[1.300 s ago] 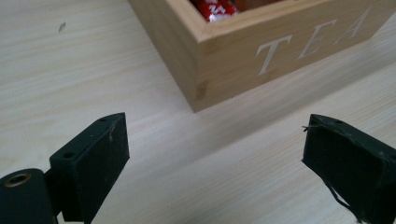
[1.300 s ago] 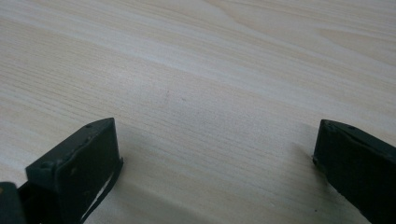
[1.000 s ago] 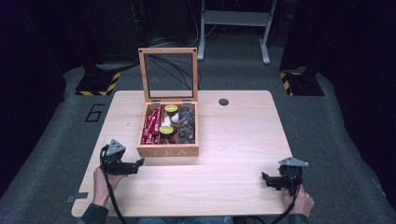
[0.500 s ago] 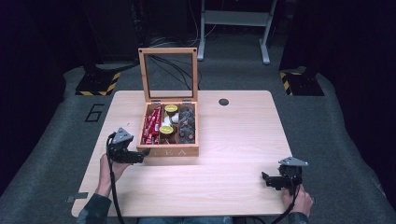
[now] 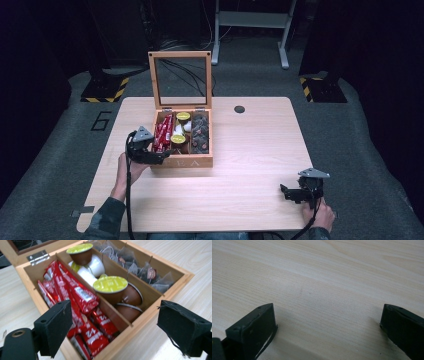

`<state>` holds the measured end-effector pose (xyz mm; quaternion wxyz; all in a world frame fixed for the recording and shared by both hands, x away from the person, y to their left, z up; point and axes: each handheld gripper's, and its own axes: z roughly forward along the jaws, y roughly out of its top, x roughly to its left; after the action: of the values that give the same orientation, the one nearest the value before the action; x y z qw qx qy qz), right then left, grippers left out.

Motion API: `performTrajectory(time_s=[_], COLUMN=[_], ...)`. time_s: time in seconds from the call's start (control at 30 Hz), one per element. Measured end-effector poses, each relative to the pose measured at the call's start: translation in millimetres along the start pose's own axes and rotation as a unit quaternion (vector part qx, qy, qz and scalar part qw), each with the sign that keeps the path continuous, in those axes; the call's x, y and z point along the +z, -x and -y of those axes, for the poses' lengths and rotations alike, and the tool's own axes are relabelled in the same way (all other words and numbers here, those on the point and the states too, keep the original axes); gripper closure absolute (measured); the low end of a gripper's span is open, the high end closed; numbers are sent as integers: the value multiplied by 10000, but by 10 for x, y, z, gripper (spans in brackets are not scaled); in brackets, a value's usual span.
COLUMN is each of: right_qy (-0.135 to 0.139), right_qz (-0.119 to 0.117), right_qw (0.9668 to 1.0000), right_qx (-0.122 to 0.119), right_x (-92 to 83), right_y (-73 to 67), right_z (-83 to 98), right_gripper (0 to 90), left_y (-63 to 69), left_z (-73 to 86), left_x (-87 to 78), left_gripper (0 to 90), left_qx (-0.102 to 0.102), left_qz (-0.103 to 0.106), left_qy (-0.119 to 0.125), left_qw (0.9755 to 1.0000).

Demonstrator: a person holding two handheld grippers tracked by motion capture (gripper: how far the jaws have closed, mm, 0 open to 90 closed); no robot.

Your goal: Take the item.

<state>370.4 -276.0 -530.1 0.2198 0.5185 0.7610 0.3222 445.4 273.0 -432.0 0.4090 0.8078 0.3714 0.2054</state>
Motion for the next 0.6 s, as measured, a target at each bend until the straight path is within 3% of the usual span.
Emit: performTrajectory(time_s=[0.23,0.4,0.6], right_qy=[-14,-1,-1], right_qz=[2,0,1], right_qw=[10000,10000,10000], right_qx=[18,0,0], right_x=[-2,0,0], right_y=[-3,0,0], right_z=[0,0,0], right_gripper=[0,0,0], left_y=[-7,-54,-11], left_z=[-187,-307,-390], left_x=[88,174,382], left_gripper=[139,169,213], left_qx=[195,126,299], left_qz=[46,169,234], left_qy=[-6,102,-162], left_qw=[9998,9997,9991])
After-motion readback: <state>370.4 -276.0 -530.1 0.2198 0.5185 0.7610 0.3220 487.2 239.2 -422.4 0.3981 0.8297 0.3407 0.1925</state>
